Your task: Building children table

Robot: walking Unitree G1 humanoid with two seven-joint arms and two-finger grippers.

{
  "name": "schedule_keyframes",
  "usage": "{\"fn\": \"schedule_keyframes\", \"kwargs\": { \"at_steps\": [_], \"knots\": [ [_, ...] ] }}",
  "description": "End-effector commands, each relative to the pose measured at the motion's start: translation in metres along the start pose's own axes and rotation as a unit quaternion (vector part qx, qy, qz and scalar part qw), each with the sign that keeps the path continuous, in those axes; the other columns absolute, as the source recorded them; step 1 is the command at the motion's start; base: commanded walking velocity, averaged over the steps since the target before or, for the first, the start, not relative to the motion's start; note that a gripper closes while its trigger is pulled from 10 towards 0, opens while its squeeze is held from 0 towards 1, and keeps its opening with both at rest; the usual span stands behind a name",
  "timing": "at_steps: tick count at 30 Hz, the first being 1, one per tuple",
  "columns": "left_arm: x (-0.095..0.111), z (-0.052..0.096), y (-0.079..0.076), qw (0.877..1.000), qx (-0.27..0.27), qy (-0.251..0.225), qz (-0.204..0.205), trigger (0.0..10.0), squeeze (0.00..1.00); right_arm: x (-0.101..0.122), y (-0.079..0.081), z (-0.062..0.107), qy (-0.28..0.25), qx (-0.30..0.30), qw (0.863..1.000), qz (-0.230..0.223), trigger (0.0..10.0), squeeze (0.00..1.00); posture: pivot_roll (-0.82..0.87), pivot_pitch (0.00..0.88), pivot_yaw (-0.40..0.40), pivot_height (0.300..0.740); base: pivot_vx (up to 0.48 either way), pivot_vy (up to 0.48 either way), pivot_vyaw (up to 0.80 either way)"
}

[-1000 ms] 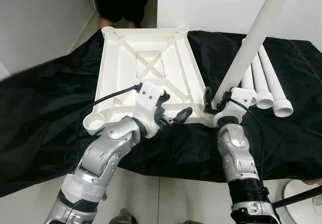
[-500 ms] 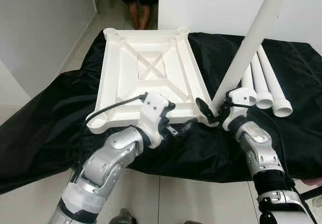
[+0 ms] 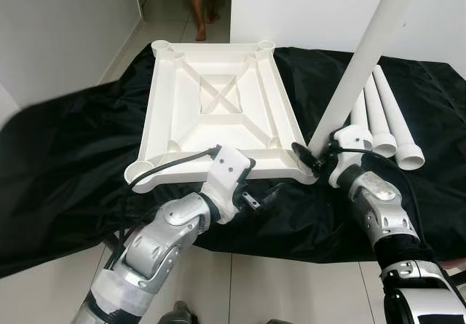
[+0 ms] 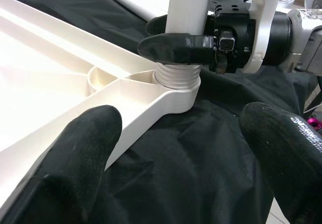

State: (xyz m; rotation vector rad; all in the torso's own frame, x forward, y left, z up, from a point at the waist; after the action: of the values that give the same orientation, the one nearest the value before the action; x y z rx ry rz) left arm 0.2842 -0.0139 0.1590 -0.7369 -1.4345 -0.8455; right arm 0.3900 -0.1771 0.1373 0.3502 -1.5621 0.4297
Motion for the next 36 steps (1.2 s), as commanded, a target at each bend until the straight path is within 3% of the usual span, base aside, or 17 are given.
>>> {"fn": "schedule_keyframes", "kwargs": {
  "at_steps": [1, 2, 3, 15, 28, 34, 36],
  "knots": [
    [0.001, 0.001, -0.014, 0.999, -0.053, -0.008, -0.002, 10.0, 0.00, -0.017, -0.007, 0.007, 0.028, -0.019, 0.999, -0.016, 0.0, 0.00, 0.02, 0.000, 0.018, 0.740, 0.000, 0.000, 0.00],
    [0.001, 0.002, -0.014, 0.999, -0.051, -0.010, -0.001, 10.0, 0.00, -0.019, -0.009, 0.009, 0.029, -0.027, 0.999, -0.022, 0.4, 0.00, 0.02, 0.000, 0.018, 0.740, 0.000, 0.000, 0.00],
    [0.001, 0.002, -0.013, 0.999, -0.049, -0.011, 0.000, 10.0, 0.00, -0.022, -0.012, 0.011, 0.025, -0.043, 0.998, -0.032, 10.0, 0.00, 0.02, 0.000, 0.021, 0.740, 0.000, 0.000, 0.00],
    [0.004, 0.002, -0.011, 0.999, -0.046, -0.016, 0.001, 10.0, 0.00, -0.034, -0.005, 0.009, 0.018, -0.100, 0.993, -0.060, 10.0, 0.00, 0.01, 0.000, 0.027, 0.740, 0.000, 0.000, 0.00],
    [0.006, 0.002, -0.009, 0.999, -0.042, -0.021, 0.004, 10.0, 0.00, -0.028, -0.001, 0.007, -0.002, -0.154, 0.986, -0.059, 10.0, 0.00, 0.01, 0.000, 0.026, 0.740, 0.000, 0.000, 0.00],
    [0.008, 0.002, -0.007, 0.999, -0.038, -0.023, 0.005, 10.0, 0.00, -0.027, -0.003, 0.006, -0.010, -0.237, 0.967, -0.088, 10.0, 0.00, 0.01, 0.000, 0.016, 0.740, 0.000, 0.000, 0.00],
    [0.010, 0.002, -0.006, 0.999, -0.036, -0.026, 0.005, 10.0, 0.00, -0.026, 0.002, 0.007, -0.024, -0.273, 0.955, -0.116, 10.0, 0.00, 0.01, 0.000, 0.017, 0.740, 0.000, 0.000, 0.00]
  ]
}}
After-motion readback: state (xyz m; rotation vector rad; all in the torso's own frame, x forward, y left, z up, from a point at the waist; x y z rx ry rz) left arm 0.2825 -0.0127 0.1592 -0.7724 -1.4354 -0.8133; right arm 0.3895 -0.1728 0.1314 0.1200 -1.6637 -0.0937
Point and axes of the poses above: a point about 5 cm out from each wrist's last joint towards the gripper, its own z axis pointing back from the gripper into the wrist, its own x axis along the axis of the wrist's last joint, y = z × x, the point moved 6 cm from there along -z, pointing out of the wrist towards the gripper, and after that the axes turned 5 degrees about -z, right-handed, at the moved point
